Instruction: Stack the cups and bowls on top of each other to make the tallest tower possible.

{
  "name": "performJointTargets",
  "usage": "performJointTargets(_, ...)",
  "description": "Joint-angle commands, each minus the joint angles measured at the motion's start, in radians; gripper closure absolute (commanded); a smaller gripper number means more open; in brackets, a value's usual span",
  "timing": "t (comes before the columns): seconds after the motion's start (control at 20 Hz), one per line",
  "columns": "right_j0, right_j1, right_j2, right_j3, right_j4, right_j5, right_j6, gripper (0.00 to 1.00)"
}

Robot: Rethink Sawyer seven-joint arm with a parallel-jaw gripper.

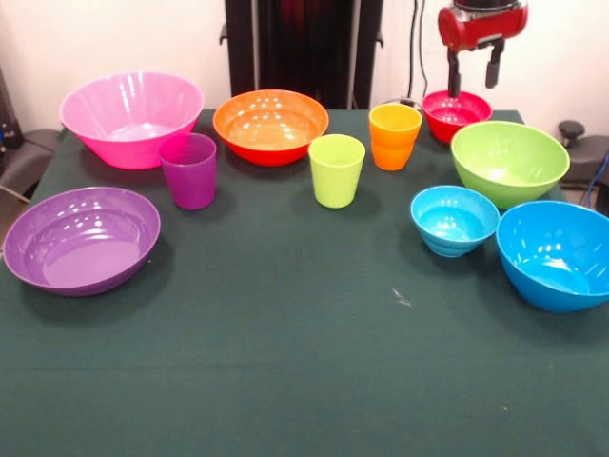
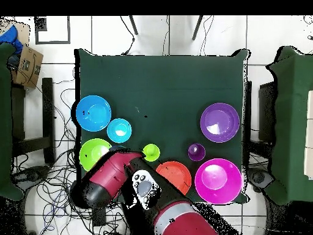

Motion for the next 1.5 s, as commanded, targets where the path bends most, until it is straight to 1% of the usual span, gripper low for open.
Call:
performJointTargets(0.05,0.036,-0.015,-0.115,0.059,0.024,-0.059,0.153,0.00)
performJointTargets(0.15,0.034,-0.021,-0.125,0.064,0.049,-0.053,0.154,0.00)
performJointTargets(0.3,0.036,-0.020,-0.156,0.069,0.059,-0.073,0.160,0.00)
performJointTargets(0.5,0.054,-0.021,-0.203,0.061,0.068,-0.089,0.173,0.00)
performJointTargets(0.75,0.084,-0.006,-0.255,0.058,0.113,-0.109,0.198,0.00)
performJointTargets(1.15,0.089,-0.005,-0.272,0.054,0.200,-0.100,0.152,0.00)
performJointTargets(1.5,0.125,-0.018,-0.300,0.048,0.236,-0.116,0.148,0.00)
